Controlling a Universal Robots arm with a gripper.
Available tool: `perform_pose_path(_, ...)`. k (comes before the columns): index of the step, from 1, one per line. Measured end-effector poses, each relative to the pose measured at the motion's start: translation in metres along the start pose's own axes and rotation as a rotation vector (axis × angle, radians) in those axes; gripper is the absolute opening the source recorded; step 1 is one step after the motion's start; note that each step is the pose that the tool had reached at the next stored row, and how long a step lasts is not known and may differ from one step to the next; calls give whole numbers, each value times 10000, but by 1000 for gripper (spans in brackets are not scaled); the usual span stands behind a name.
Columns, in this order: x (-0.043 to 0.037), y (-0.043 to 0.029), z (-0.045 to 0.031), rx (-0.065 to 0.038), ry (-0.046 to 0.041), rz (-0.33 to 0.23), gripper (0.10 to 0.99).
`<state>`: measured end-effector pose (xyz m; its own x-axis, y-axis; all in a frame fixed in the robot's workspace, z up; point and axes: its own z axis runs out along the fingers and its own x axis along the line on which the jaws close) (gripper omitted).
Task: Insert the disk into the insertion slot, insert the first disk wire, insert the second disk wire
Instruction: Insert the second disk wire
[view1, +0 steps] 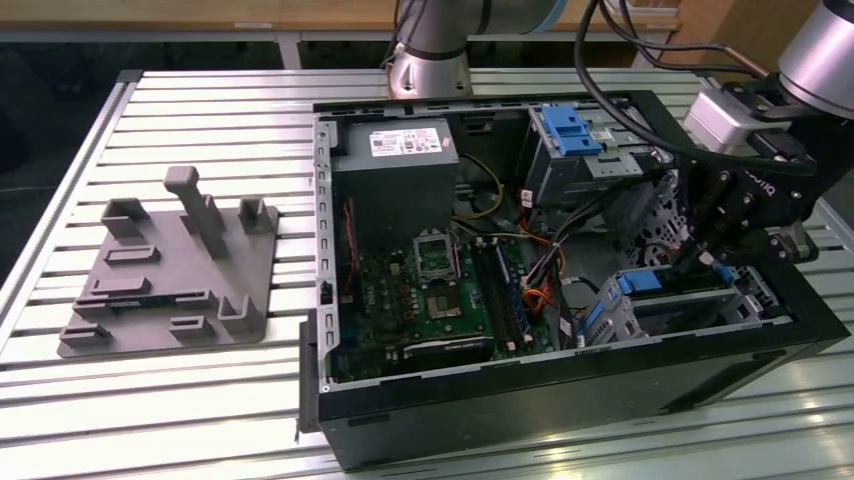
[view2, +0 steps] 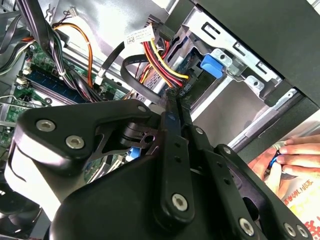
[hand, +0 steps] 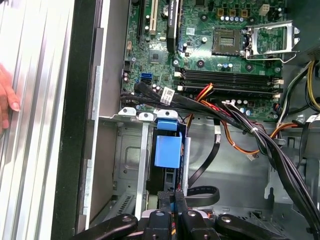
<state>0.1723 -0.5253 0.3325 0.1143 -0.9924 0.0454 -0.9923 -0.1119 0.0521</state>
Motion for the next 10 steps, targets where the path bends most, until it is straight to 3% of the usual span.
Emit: perform_pose_path(10,2,-5,15,3,-2,-15,153)
